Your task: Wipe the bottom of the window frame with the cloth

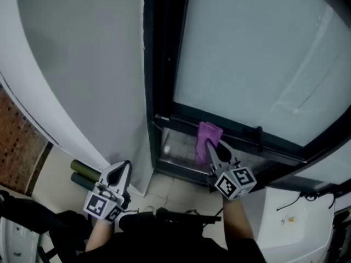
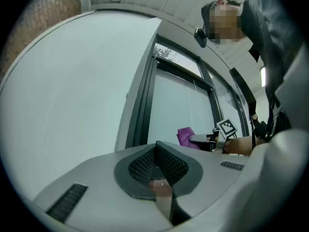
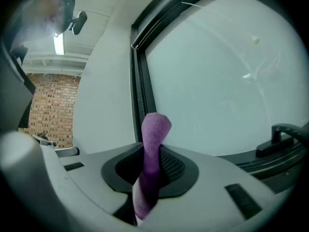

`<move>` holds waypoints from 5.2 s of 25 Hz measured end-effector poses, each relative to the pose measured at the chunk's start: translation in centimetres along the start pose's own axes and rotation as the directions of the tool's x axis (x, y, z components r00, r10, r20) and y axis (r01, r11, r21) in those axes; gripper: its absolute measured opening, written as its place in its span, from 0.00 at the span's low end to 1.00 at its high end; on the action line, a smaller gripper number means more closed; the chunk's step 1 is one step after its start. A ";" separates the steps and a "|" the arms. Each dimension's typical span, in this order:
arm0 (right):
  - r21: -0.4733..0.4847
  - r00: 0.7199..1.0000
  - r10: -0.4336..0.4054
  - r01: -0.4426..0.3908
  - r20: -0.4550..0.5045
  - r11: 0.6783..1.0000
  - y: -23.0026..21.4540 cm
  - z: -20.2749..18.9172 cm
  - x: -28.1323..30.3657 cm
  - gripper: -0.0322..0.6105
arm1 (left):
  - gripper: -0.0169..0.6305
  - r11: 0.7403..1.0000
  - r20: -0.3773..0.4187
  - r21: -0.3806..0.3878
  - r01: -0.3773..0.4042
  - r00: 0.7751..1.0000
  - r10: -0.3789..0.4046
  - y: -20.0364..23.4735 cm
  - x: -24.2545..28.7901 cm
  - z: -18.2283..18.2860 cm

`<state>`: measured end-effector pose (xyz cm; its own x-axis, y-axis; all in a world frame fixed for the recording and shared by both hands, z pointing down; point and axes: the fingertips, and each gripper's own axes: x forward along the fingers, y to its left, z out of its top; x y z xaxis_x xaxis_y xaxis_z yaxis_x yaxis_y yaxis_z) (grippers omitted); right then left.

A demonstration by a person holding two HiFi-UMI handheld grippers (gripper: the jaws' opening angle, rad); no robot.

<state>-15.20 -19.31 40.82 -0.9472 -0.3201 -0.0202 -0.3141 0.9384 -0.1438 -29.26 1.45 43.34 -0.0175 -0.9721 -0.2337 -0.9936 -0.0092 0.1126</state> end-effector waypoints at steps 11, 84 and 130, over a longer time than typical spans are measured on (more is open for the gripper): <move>-0.389 0.959 -0.242 0.169 -0.148 0.905 -1.6 1.3 12.3 0.16 | 0.03 0.982 0.004 0.023 -0.190 0.982 0.189 3.5 -8.1 0.3; -0.860 0.474 -0.734 -0.406 -0.487 0.308 -19.5 -1.8 -2.9 0.16 | 0.03 0.994 -0.114 0.028 0.107 0.988 -0.103 -3.5 1.7 -3.9; -0.900 0.576 -0.728 -0.032 -0.372 0.434 -27.3 -3.3 -13.4 0.16 | 0.03 0.947 -0.204 0.041 0.320 0.930 -0.305 -12.5 11.2 -7.0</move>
<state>5.89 -40.19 48.32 -0.3407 -0.8195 0.4608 -0.1645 0.5345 0.8290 -16.29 -10.94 46.12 0.3100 -0.9491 -0.0548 -0.9507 -0.3101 -0.0080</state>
